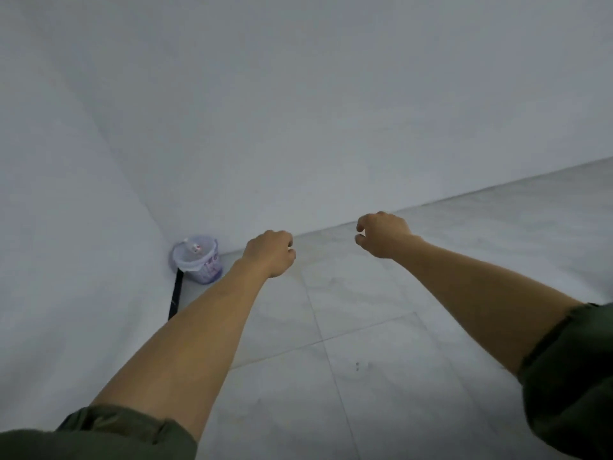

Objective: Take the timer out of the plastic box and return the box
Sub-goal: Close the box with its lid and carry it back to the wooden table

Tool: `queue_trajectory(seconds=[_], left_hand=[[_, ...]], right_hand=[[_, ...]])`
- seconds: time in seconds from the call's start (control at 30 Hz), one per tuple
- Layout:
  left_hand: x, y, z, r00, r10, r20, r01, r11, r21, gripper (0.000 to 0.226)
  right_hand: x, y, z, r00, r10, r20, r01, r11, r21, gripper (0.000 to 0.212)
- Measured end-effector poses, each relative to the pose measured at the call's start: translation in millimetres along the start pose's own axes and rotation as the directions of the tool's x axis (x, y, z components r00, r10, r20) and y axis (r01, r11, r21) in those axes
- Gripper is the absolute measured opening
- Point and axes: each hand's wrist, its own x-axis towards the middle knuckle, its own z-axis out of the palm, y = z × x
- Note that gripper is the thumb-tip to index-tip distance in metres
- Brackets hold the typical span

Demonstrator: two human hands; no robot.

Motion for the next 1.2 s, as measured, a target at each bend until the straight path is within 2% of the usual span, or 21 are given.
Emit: queue_trajectory(seconds=[0.13, 0.27, 0.47, 0.63, 0.8, 0.93, 1.2], left_hand=[[45, -34, -5, 0.998, -0.057, -0.011, 0.057, 0.998, 0.0, 0.033], [106, -62, 0, 0.999, -0.049, 0.007, 0.049, 0.999, -0.007, 0.035], [228, -93, -9, 0.998, 0.061, -0.007, -0.061, 0.998, -0.003, 0.036], [321, -87, -29, 0.984, 0.18, 0.0, -0.18, 0.984, -0.001, 0.036], [413, -42, -30, 0.945, 0.327, 0.033, -0.326, 0.945, -0.024, 0.037], [478, 6, -22, 0.91, 0.408, 0.069, -0.407, 0.913, -0.026, 0.037], [620, 146, -16, 0.834, 0.541, 0.106, -0.545, 0.839, 0.011, 0.039]], right_hand=[[59, -22, 2, 0.999, -0.052, 0.0, 0.052, 0.998, -0.032, 0.032], [120, -28, 13, 0.999, -0.044, 0.011, 0.044, 0.997, -0.062, 0.032], [226, -21, 18, 0.996, 0.077, -0.049, -0.08, 0.995, -0.055, 0.032], [282, 2, 9, 0.98, 0.178, -0.088, -0.183, 0.982, -0.055, 0.032], [328, 59, -3, 0.931, 0.35, -0.1, -0.356, 0.933, -0.057, 0.033], [356, 112, -3, 0.899, 0.43, -0.089, -0.435, 0.899, -0.056, 0.035], [435, 268, -15, 0.814, 0.572, -0.105, -0.576, 0.817, -0.015, 0.036]])
